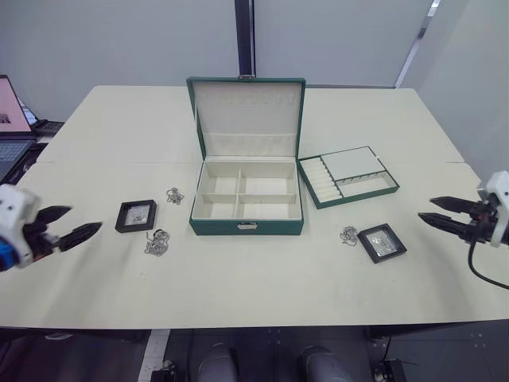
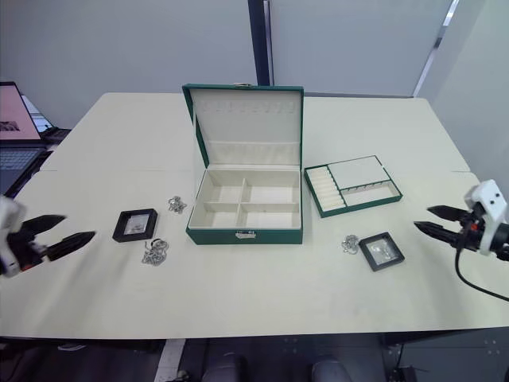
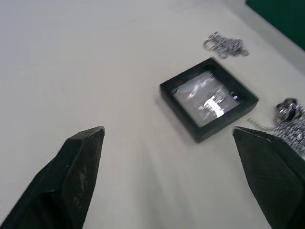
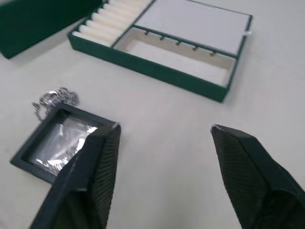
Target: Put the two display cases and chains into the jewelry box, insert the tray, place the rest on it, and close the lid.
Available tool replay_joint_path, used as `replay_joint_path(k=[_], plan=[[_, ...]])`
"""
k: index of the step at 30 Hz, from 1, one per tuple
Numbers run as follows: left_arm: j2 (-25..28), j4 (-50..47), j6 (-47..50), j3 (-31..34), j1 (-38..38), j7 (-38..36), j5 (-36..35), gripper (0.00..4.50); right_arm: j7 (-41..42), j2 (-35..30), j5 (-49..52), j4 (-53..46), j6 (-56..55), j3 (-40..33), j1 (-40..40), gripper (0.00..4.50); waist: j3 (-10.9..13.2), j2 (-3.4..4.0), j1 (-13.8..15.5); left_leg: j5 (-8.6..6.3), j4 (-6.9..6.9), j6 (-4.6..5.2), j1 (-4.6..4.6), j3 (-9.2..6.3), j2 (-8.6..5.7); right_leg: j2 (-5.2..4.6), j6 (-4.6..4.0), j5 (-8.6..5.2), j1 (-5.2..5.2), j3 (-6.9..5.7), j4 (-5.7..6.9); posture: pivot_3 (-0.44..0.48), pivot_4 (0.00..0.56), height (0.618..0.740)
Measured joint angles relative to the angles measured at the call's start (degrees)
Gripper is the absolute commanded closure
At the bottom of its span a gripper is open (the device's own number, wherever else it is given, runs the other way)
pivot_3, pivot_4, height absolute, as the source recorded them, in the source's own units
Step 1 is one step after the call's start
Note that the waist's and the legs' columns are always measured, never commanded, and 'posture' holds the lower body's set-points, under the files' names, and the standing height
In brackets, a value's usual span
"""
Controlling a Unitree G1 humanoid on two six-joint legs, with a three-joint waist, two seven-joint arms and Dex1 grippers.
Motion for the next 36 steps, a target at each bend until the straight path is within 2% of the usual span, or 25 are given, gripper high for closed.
replay_joint_path(k=[1,6,14,17,20,24,27,32,36], plan=[[-0.09,-0.01,-0.21,0.86,1.12,0.45,0.0,0.0,0.12,0.02,-0.04,0.88,-0.36,0.06,0.23,0.03,0.01,0.01,-0.01,0.0,0.01,0.0,0.0,0.0,0.0,0.0,0.0,0.0,-0.01,0.0,0.03,0.0,0.15,0.74],[-1.01,0.58,-2.59,4.32,3.88,3.48,0.0,0.0,-0.28,0.39,-0.04,4.06,-2.55,0.11,-1.36,0.03,0.02,0.03,0.01,-0.01,0.02,0.01,0.0,-0.01,-0.01,-0.01,0.0,0.0,0.01,0.0,0.05,0.0,0.15,0.74],[-1.5,1.01,-5.14,4.5,4.62,5.02,0.21,0.0,-0.17,1.01,-1.1,7.13,-4.68,1.41,-2.91,0.03,0.02,0.04,0.03,0.01,0.02,-0.01,0.0,0.01,-0.01,-0.02,0.0,0.0,0.01,0.0,0.04,0.0,0.15,0.74],[-1.78,-1.91,-6.16,4.5,6.16,3.64,-0.18,0.0,1.02,0.99,-0.64,4.44,-3.4,2.15,-3.09,0.03,0.02,0.04,0.07,0.05,0.02,-0.1,-0.01,0.01,-0.01,-0.02,0.0,0.0,0.01,0.0,0.05,0.0,0.15,0.74],[-2.61,-6.46,-7.19,4.97,8.91,1.27,-2.17,0.0,2.81,0.99,3.07,-4.57,1.74,2.36,-3.19,0.03,0.02,0.09,-0.16,0.09,-0.02,-0.16,-0.01,0.02,0.01,-0.01,0.0,0.0,0.01,0.03,0.06,0.0,0.15,0.74],[-7.01,-15.62,-6.15,7.09,15.38,0.92,-4.48,0.0,2.01,1.4,13.22,-23.78,14.2,3.75,-6.96,0.03,0.03,0.12,-0.93,0.07,-0.06,-0.16,-0.03,-0.04,0.03,0.02,0.0,0.0,0.0,0.03,0.05,0.0,0.15,0.74],[-13.06,-22.02,-4.27,7.26,18.52,4.9,-5.03,0.0,-1.31,4.54,19.95,-34.76,21.21,6.26,-13.05,0.03,0.0,0.06,-1.02,-0.02,-0.04,0.01,-0.04,-0.11,0.02,0.0,0.0,0.0,0.04,-0.01,0.01,0.0,0.15,0.74],[-22.47,-30.31,-1.87,2.9,20.12,13.33,-4.89,0.0,-3.54,9.01,21.36,-39.25,24.82,14.22,-18.51,0.03,-0.1,-0.3,0.03,-0.03,0.02,0.03,-0.08,-0.15,-0.06,-0.1,0.0,0.0,0.04,-0.07,-0.04,0.0,0.15,0.74],[-31.05,-36.28,-1.11,-5.07,19.34,21.36,-2.73,0.0,-4.47,12.74,18.62,-39.5,24.13,20.36,-21.52,0.03,-0.14,-0.37,0.41,-0.04,0.04,0.06,-0.1,-0.17,-0.08,-0.11,0.0,0.0,0.08,-0.08,-0.03,0.0,0.15,0.74]])
